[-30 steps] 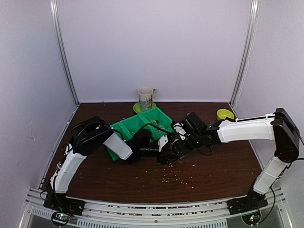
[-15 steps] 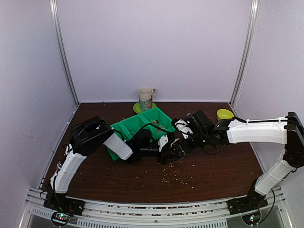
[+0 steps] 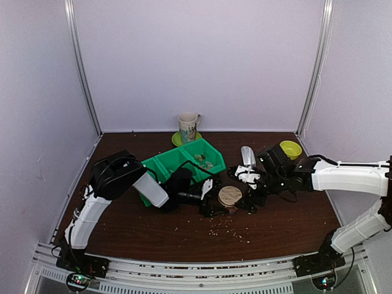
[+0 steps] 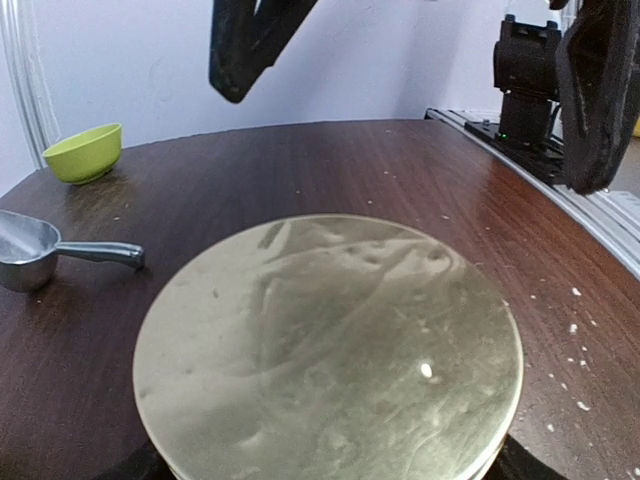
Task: Pack the candies
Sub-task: Screw the box lid onto the packing box.
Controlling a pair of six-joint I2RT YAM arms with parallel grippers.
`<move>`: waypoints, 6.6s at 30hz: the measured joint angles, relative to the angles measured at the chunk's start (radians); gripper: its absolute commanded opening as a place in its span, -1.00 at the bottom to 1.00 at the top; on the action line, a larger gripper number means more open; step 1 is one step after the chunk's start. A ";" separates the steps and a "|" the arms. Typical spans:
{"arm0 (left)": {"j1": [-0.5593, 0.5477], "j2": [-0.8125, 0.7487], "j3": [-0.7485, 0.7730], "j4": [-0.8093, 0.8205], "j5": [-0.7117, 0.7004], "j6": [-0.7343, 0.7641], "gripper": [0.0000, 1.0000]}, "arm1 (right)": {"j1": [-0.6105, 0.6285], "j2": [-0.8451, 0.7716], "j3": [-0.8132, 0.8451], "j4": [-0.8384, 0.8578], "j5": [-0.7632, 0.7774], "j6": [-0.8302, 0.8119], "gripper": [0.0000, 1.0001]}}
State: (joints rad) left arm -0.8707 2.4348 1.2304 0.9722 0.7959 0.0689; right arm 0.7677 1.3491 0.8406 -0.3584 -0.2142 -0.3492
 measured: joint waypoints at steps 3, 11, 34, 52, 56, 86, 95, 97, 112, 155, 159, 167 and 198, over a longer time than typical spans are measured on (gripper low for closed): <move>0.000 0.000 -0.005 0.003 0.048 0.000 0.43 | 0.000 0.012 0.000 -0.011 -0.044 -0.056 0.99; 0.000 0.000 -0.010 -0.001 0.150 -0.001 0.43 | 0.000 0.089 0.040 -0.031 -0.127 -0.154 0.99; -0.001 0.002 -0.010 -0.004 0.188 -0.003 0.40 | 0.000 0.201 0.105 -0.019 -0.196 -0.148 0.92; -0.001 0.002 -0.009 -0.005 0.187 -0.003 0.38 | 0.006 0.222 0.120 -0.032 -0.204 -0.125 0.80; 0.000 0.002 -0.009 -0.005 0.187 -0.003 0.38 | 0.007 0.222 0.120 -0.032 -0.204 -0.119 0.78; -0.004 0.002 0.000 -0.011 0.093 0.009 0.34 | 0.030 0.216 0.121 -0.023 -0.073 0.019 0.71; -0.009 0.002 0.021 -0.035 -0.002 0.007 0.36 | 0.033 0.216 0.112 0.015 0.024 0.186 0.71; -0.009 0.002 0.025 -0.040 -0.024 0.006 0.36 | 0.034 0.220 0.109 0.031 0.048 0.232 0.72; -0.010 0.002 0.041 -0.058 -0.126 0.009 0.36 | 0.051 0.251 0.117 0.103 0.172 0.492 0.89; -0.001 0.011 0.013 -0.021 0.227 -0.014 0.41 | 0.012 0.180 0.119 -0.067 -0.165 -0.209 0.99; -0.001 0.012 0.013 -0.021 0.230 -0.014 0.41 | 0.012 0.218 0.152 -0.074 -0.179 -0.204 0.99; -0.002 0.012 0.013 -0.022 0.230 -0.014 0.41 | 0.012 0.249 0.158 -0.080 -0.198 -0.193 0.98; -0.003 0.012 0.022 -0.042 0.152 0.021 0.37 | 0.011 0.274 0.190 -0.092 -0.174 -0.087 0.71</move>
State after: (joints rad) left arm -0.8742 2.4466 1.2526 0.9306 0.9478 0.0898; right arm 0.7788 1.6226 1.0309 -0.4507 -0.3878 -0.4362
